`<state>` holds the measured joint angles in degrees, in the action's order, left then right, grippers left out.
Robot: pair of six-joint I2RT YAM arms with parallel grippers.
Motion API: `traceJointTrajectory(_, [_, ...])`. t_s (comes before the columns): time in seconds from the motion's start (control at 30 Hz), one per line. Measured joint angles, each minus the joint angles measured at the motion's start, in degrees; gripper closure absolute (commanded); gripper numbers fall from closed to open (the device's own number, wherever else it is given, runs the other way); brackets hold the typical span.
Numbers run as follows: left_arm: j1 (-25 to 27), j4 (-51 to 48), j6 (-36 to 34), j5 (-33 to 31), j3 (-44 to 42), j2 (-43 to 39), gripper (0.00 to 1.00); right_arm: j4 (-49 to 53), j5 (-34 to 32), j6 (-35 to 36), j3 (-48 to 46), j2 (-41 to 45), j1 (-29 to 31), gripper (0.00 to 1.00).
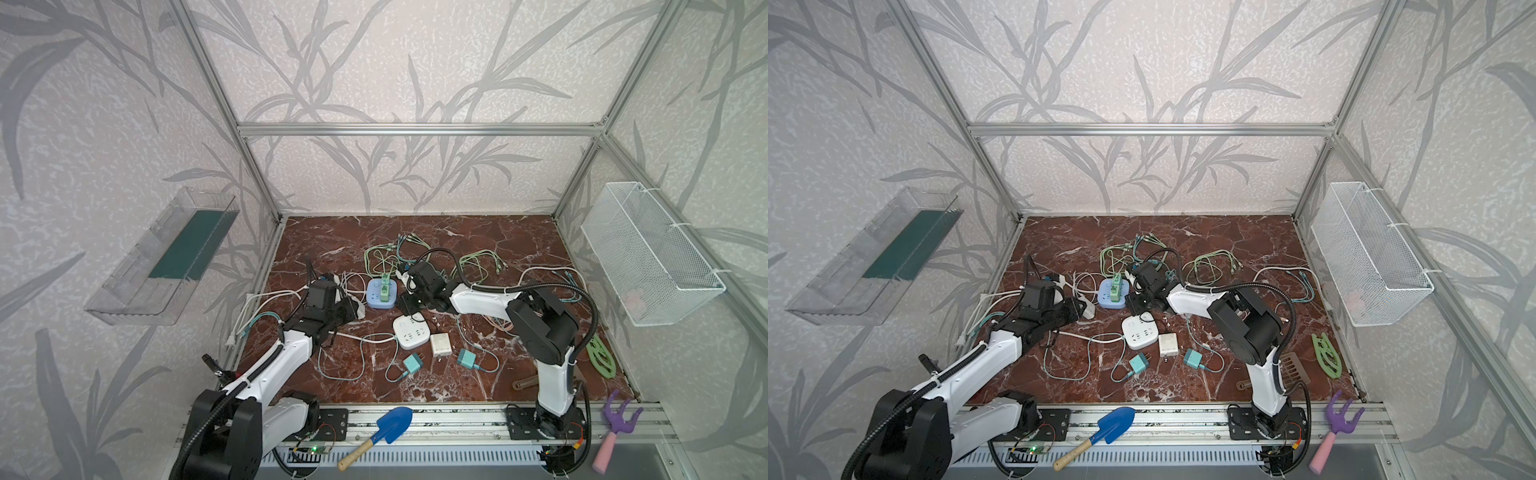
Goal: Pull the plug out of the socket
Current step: 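Lower the white charger onto the table and open the left gripper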
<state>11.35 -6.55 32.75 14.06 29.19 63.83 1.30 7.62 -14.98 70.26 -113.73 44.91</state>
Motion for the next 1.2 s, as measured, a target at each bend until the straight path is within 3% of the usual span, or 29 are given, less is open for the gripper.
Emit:
traceJointTrajectory(0.43, [-2.05,2.32,1.36,2.60,-2.47,0.72,0.74,-1.09,0.42,0.09,0.00,0.22,0.00,0.39])
traceJointTrajectory(0.73, [-2.86,2.10,1.92,1.60,-2.69,2.80,0.53,-1.07,0.39,0.04,0.00,0.22,0.00,0.39])
traceJointTrajectory(1.2, [-2.97,-3.74,1.55,-5.31,-1.95,-0.37,0.36,-1.05,0.39,-0.46,0.00,0.22,-0.02,0.38])
